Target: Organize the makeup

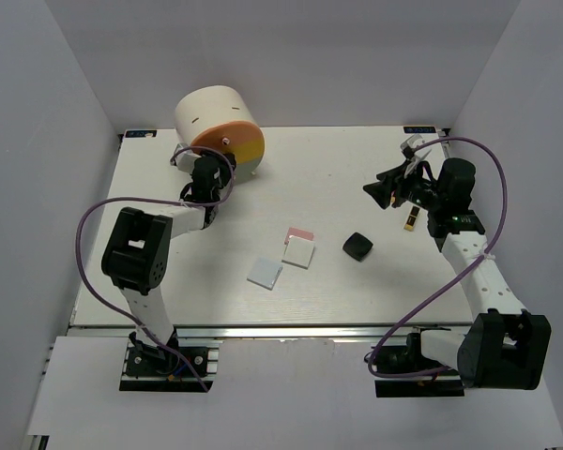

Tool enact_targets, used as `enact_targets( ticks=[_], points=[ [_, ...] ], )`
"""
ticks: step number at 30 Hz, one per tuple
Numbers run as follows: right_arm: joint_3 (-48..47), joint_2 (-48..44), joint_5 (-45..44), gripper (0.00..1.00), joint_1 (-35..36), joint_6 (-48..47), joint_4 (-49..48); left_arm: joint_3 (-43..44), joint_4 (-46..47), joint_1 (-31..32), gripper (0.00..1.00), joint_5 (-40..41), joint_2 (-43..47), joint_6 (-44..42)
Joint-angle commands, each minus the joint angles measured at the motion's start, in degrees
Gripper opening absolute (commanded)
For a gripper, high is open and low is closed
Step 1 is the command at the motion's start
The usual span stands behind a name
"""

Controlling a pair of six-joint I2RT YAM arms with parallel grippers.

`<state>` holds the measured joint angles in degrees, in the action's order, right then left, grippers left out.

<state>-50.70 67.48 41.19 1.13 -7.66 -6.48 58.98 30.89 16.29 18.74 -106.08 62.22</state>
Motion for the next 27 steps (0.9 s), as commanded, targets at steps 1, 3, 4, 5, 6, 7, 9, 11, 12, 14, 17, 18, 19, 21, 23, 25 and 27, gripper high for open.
enact_targets(
  ticks=[1,3,4,5,6,7,9,11,12,14,17,18,19,21,23,25,27],
  points=[
    [0.2,-0.9,1.3,0.58,-0.5,0.5,-2.4,2.5,1.1,-0.4,0.49,2.4,-0.3,0.9],
    [0.2,-1.0,1.3,0.58,-0.5,0.5,-2.4,2.3,1.1,-0.3,0.43,2.6,-0.3,1.1],
    [0.2,-1.0,1.4,0.58,-0.5,0.5,-2.3,2.2,1.1,-0.2,0.41,2.6,-0.1,1.2],
    [0.2,-1.0,1.5,0.58,-0.5,0.5,-2.3,2.1,1.1,-0.2,0.37,2.4,0.1,1.3],
    [0.2,-1.1,1.4,0.58,-0.4,0.5,-2.2,1.7,1.4,-0.1,0.35,2.3,0.2,1.3],
    [0.2,-1.1,1.5,0.58,-0.4,0.5,-2.1,1.3,1.4,-0.1,0.34,2.2,0.6,1.4],
    [0.1,-1.3,1.6,0.58,-0.5,0.2,-1.8,-0.1,2.2,0.1,0.3,2.1,1.2,1.8],
    [0.1,-1.6,1.5,0.57,-0.5,-0.2,-1.3,-1.2,3.2,0.2,0.27,1.8,2.3,2.2],
    [-0.1,-1.7,1.5,0.57,-0.4,-0.5,-0.7,-2.6,3.6,0.2,0.26,1.7,2.7,2.5],
    [0.0,-2.0,1.4,0.57,-0.5,-0.8,-0.1,-4.2,4.8,0.7,0.24,1.3,4.1,3.5],
    [0.2,-2.6,1.2,0.57,-0.5,-1.3,1.0,-7.4,7.2,1.7,0.2,0.0,6.1,4.3],
    [0.2,-2.8,1.3,0.57,-0.5,-1.4,1.3,-8.2,7.6,2.1,0.2,-0.4,6.8,4.4],
    [0.3,-3.1,1.0,0.57,-0.5,-1.5,2.0,-9.9,7.9,2.9,0.2,-0.5,7.5,4.4],
    [0.4,-3.5,0.6,0.57,-0.5,-1.7,2.8,-11.7,8.5,3.8,0.19,-0.6,10.0,4.5],
    [0.6,-3.8,-0.1,0.56,-0.5,-1.8,4.0,-14.8,9.1,5.1,0.19,-0.5,12.8,4.6],
    [0.7,-4.2,-0.3,0.56,-0.5,-2.2,5.0,-17.0,9.0,6.4,0.19,-0.1,14.8,4.7],
    [0.9,-4.3,-0.5,0.56,-0.5,-2.4,5.9,-20.0,8.8,7.1,0.2,0.3,17.7,4.8]
  ],
)
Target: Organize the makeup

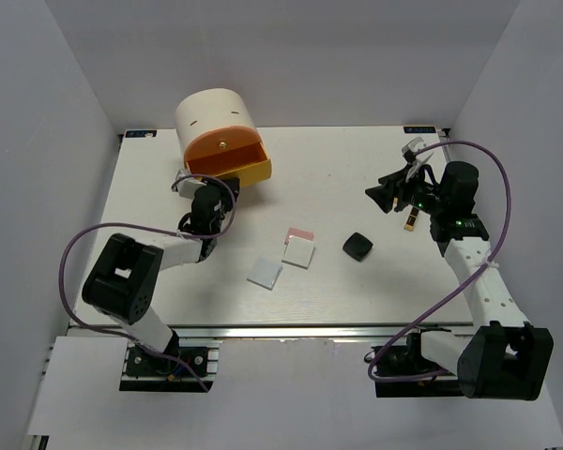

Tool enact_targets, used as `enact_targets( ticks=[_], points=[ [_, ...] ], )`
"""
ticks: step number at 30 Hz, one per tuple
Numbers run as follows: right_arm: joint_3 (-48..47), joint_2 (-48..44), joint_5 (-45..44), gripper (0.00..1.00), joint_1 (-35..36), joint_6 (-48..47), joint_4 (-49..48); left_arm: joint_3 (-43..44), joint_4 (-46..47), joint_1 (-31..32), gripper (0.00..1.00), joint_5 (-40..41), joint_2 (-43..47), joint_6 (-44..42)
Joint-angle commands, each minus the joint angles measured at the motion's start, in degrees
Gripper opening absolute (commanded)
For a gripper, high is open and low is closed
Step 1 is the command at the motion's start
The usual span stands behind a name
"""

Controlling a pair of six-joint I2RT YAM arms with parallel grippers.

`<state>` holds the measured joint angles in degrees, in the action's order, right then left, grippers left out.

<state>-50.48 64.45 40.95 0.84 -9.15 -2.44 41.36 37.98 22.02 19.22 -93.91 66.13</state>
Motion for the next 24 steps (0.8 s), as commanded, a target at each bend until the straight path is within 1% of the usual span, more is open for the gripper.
enact_targets(
  ticks=[1,4,5,7,8,9,11,12,13,15,17,18,20,21,23,24],
  points=[
    [0.6,-1.4,-0.3,0.56,-0.2,-1.0,2.3,-3.5,1.8,2.0,0.2,0.4,6.4,1.2],
    [0.6,-1.6,-0.7,0.56,-0.2,-1.1,2.3,-7.7,1.7,2.6,0.2,1.2,9.7,2.0],
    [0.6,-1.6,-0.8,0.56,-0.2,-1.2,4.2,-8.7,1.7,2.8,0.2,1.3,10.4,2.2],
    [0.5,-1.4,-1.3,0.56,-0.1,-1.6,4.8,-10.9,2.1,2.9,0.21,1.1,11.8,2.4],
    [0.5,-1.3,-1.6,0.57,-0.2,-1.6,5.2,-11.1,2.0,2.9,0.23,0.6,12.1,2.3],
    [0.6,-1.3,-2.1,0.59,-0.2,-1.1,5.7,-11.5,1.9,2.9,0.34,0.2,12.3,2.3],
    [0.3,-0.7,-3.3,0.63,-0.2,-0.5,6.7,-10.8,1.3,2.9,0.51,-0.6,12.3,1.2],
    [0.1,-0.2,-3.7,0.65,-0.1,-0.1,7.0,-10.3,0.8,2.9,0.62,-0.8,12.2,0.8],
    [-0.1,0.2,-4.6,0.66,-0.2,0.2,7.4,-10.0,0.4,2.9,0.66,-0.9,12.2,-0.2],
    [-0.9,1.4,-6.3,0.69,-0.1,1.3,8.5,-8.8,0.0,2.9,0.73,-1.4,11.9,-1.0],
    [-1.8,2.5,-8.2,0.7,-0.2,2.5,9.6,-7.9,-0.6,2.9,0.76,-2.2,11.4,-2.2],
    [-2.9,4.0,-10.9,0.7,-0.2,4.8,10.9,-7.1,-0.9,2.8,0.79,-2.9,11.3,-2.8],
    [-4.2,5.5,-14.6,0.7,-0.1,7.1,12.4,-6.8,-0.9,2.8,0.81,-3.7,11.1,-2.9],
    [-4.6,6.4,-18.4,0.7,-0.2,8.0,12.9,-6.9,-0.7,2.8,0.82,-4.3,11.3,-3.0],
    [-4.9,6.7,-21.6,0.7,-0.2,10.4,13.3,-7.4,-0.8,2.8,0.83,-4.5,12.3,-3.4],
    [-5.6,7.1,-25.6,0.7,-1.9,11.1,13.7,-7.8,-0.9,2.8,0.83,-4.7,12.9,-3.6]
  ],
)
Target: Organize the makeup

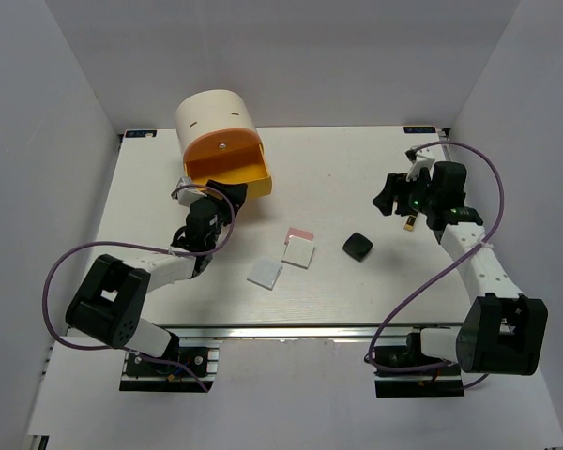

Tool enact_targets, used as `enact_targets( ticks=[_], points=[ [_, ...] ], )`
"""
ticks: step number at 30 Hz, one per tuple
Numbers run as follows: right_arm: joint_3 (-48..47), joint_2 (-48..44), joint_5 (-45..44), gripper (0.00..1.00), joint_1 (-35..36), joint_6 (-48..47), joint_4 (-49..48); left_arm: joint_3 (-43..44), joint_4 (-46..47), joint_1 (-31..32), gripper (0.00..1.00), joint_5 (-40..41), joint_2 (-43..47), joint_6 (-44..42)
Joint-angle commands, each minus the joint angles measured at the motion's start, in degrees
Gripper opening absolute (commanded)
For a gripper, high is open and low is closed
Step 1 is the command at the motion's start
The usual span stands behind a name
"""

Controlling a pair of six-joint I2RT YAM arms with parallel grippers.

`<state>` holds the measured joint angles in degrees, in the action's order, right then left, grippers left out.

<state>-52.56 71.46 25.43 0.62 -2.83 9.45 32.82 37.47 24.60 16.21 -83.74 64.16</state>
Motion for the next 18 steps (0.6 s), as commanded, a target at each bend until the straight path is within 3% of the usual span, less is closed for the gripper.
enact_targets(
  ticks=[1,7,10,13,18],
  points=[
    [-4.0,0.5,-12.4,0.7,-1.8,6.1,3.1,-0.2,-0.6,0.2,0.83,-1.9,3.4,-2.3],
    [-5.0,5.5,-16.2,0.53,-5.2,8.3,7.9,-3.6,-5.7,0.3,0.8,-5.5,11.1,-9.9],
    [-4.5,8.3,-17.1,0.52,-6.7,8.7,8.1,-5.5,-9.3,0.3,0.79,-7.6,16.5,-14.5],
    [-4.7,11.6,-18.5,0.52,-8.6,8.5,8.0,-7.5,-13.4,0.2,0.8,-8.7,22.4,-19.1],
    [-5.3,16.9,-20.7,0.65,-9.9,5.3,6.8,-8.6,-24.1,0.2,0.88,-7.8,29.9,-25.3]
  ],
)
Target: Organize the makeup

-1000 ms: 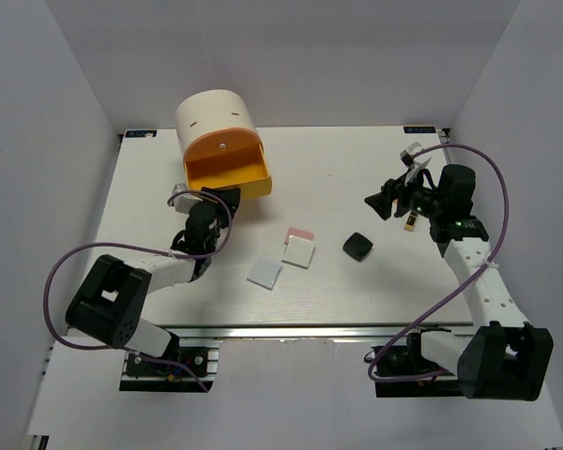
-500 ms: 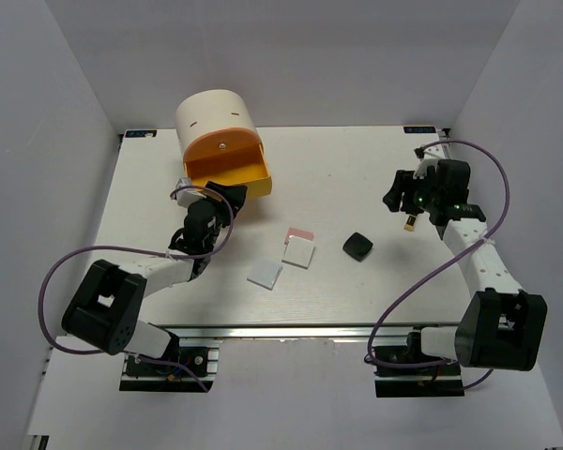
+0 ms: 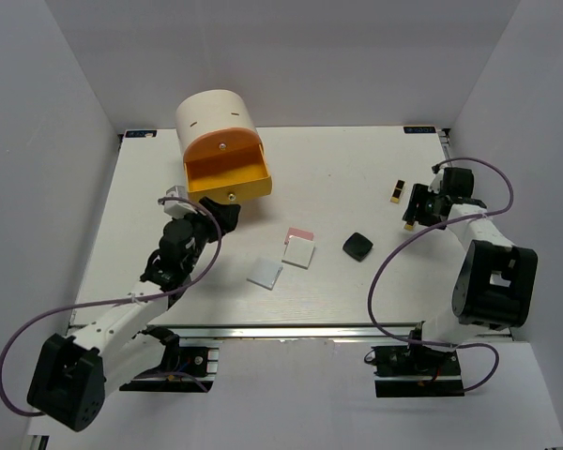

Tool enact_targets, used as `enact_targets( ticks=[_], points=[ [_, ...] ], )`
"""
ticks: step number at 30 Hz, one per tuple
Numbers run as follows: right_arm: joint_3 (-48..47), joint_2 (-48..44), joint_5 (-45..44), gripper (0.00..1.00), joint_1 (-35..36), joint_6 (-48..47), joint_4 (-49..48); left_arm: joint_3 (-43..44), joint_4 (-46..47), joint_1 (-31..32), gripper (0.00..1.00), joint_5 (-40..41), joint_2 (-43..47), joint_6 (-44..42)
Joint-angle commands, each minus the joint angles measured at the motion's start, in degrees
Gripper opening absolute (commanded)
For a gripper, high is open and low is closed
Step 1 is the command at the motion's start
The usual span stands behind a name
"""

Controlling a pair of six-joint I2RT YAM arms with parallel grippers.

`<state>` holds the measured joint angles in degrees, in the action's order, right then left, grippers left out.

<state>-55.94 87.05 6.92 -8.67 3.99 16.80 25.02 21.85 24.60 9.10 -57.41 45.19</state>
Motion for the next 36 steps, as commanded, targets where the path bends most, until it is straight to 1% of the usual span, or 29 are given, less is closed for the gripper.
enact_targets(
  ticks=[1,5,6,11,13,14,18,21,24,26,31,32,33,35,36],
  points=[
    [-1.9,1.9,-2.3,0.66,-0.5,-2.0,-1.1,-1.2,-9.7,0.2,0.88,-0.5,5.9,-6.6],
    [-3.4,6.5,-3.3,0.66,-0.5,-2.8,-2.4,-2.9,-15.1,0.3,0.9,2.3,12.0,-6.5],
    [-4.3,7.3,-3.3,0.66,-0.6,-2.6,-2.9,-3.6,-17.0,0.2,0.91,4.1,13.3,-5.6],
    [-8.0,12.4,-3.0,0.66,-0.5,-1.8,-3.3,-5.0,-21.2,0.3,0.93,8.4,19.5,-3.8],
    [-9.6,14.5,-3.6,0.66,-0.5,-1.7,-3.6,-5.0,-21.8,0.2,0.94,9.0,20.1,-3.6],
    [-10.0,15.2,-4.5,0.65,-0.6,-1.9,-3.7,-4.9,-23.7,0.2,0.94,9.1,20.3,-3.7],
    [-11.3,17.8,-5.2,0.62,-0.6,-2.2,-4.1,-3.7,-24.8,0.2,0.94,9.0,19.4,-3.9],
    [-11.3,18.8,-5.8,0.56,-0.5,-2.7,-4.1,-3.0,-24.7,0.2,0.94,9.1,18.9,-4.1],
    [-10.7,19.2,-6.0,0.52,-0.5,-3.0,-3.8,-2.4,-24.5,0.3,0.94,9.3,18.6,-4.5],
    [-9.7,19.0,-5.5,0.47,-0.5,-3.3,-3.7,-2.0,-24.3,0.3,0.94,9.2,18.2,-4.8],
    [-10.4,17.4,-4.1,0.31,-0.4,-3.6,-3.0,-1.3,-24.7,0.2,0.94,9.3,18.4,-5.3],
    [-11.0,17.0,-2.7,0.28,-0.3,-3.6,-2.7,-1.1,-24.7,0.2,0.94,9.3,18.9,-5.3],
    [-12.5,16.1,-1.9,0.23,-0.2,-3.6,-1.8,-1.1,-24.8,0.2,0.94,9.3,19.2,-5.3],
    [-14.3,14.8,1.5,0.16,0.8,-5.8,-1.0,-1.1,-25.0,0.2,0.94,9.1,20.4,-5.1],
    [-16.3,13.4,3.0,0.11,1.3,-6.4,-0.5,-1.0,-25.2,0.2,0.94,8.9,20.8,-5.1]
  ],
)
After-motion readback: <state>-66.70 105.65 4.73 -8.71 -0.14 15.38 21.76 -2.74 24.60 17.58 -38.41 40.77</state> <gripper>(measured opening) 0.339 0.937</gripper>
